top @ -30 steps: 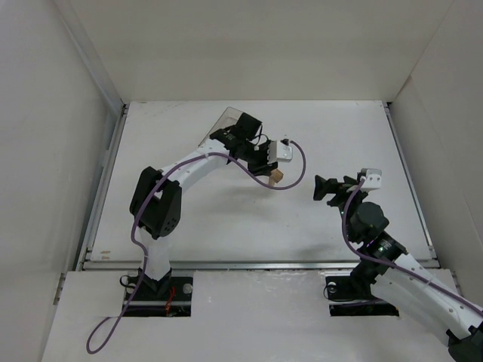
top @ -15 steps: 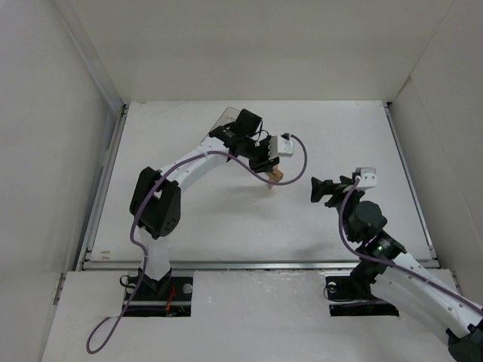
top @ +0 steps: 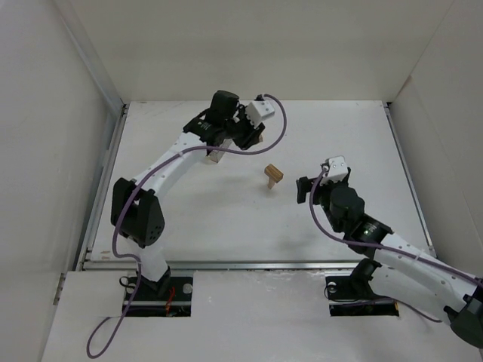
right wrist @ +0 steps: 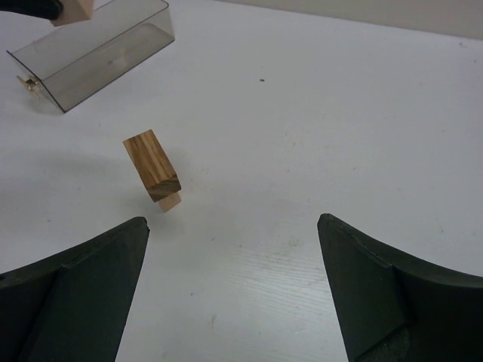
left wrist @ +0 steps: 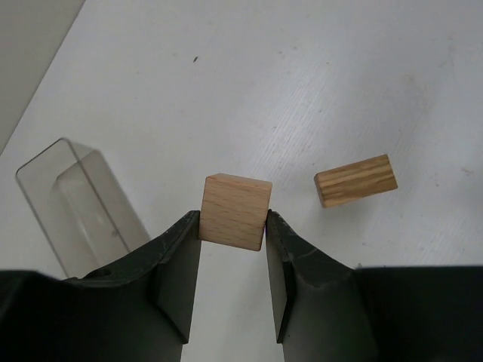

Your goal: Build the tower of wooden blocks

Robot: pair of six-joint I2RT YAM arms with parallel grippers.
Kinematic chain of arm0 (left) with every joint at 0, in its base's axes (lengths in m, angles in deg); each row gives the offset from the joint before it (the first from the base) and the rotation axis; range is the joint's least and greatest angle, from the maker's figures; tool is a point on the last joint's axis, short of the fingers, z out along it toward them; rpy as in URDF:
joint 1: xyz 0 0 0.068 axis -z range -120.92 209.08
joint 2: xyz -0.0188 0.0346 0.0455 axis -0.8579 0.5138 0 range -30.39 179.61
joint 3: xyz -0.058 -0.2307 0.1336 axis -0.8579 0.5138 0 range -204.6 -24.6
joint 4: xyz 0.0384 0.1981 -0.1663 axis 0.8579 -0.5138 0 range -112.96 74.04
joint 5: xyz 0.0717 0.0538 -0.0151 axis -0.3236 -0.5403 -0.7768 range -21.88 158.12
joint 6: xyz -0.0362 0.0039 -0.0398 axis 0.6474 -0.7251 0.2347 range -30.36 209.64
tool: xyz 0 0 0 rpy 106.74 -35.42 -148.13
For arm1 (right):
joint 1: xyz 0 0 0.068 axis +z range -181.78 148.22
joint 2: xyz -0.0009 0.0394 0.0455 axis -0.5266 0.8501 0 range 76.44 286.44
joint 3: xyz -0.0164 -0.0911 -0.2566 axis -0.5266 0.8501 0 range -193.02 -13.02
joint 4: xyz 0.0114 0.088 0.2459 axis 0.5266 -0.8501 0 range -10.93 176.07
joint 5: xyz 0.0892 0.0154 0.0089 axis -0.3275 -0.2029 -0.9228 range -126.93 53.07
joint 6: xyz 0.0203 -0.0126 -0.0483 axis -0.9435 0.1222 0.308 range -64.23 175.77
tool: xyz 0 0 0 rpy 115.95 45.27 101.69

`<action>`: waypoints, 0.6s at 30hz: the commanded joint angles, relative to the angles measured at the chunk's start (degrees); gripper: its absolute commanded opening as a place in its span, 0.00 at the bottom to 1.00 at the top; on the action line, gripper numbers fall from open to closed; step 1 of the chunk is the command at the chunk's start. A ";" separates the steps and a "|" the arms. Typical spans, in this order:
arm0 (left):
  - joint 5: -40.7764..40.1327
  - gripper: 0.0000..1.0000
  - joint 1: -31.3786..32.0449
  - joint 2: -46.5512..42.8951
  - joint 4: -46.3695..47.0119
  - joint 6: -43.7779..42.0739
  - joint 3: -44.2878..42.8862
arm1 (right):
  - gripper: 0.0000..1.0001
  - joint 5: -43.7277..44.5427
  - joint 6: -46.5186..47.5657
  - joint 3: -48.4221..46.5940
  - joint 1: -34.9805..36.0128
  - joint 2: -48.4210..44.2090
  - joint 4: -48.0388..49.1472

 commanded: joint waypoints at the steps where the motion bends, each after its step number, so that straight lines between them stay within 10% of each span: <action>1: -7.36 0.08 -0.61 -7.28 3.39 5.86 3.60 | 0.99 3.59 6.82 -4.73 0.68 0.14 5.31; 9: -12.99 0.08 -6.93 -15.01 5.16 11.48 13.09 | 0.99 14.83 20.71 -17.90 1.30 9.80 3.22; 13: -13.52 0.08 -8.96 -18.88 5.16 12.19 17.22 | 0.99 20.19 21.53 -17.92 1.30 10.86 20.15; 18: -16.33 0.08 -9.49 -25.91 7.26 12.71 24.52 | 0.99 7.03 9.64 -24.94 0.77 13.32 9.40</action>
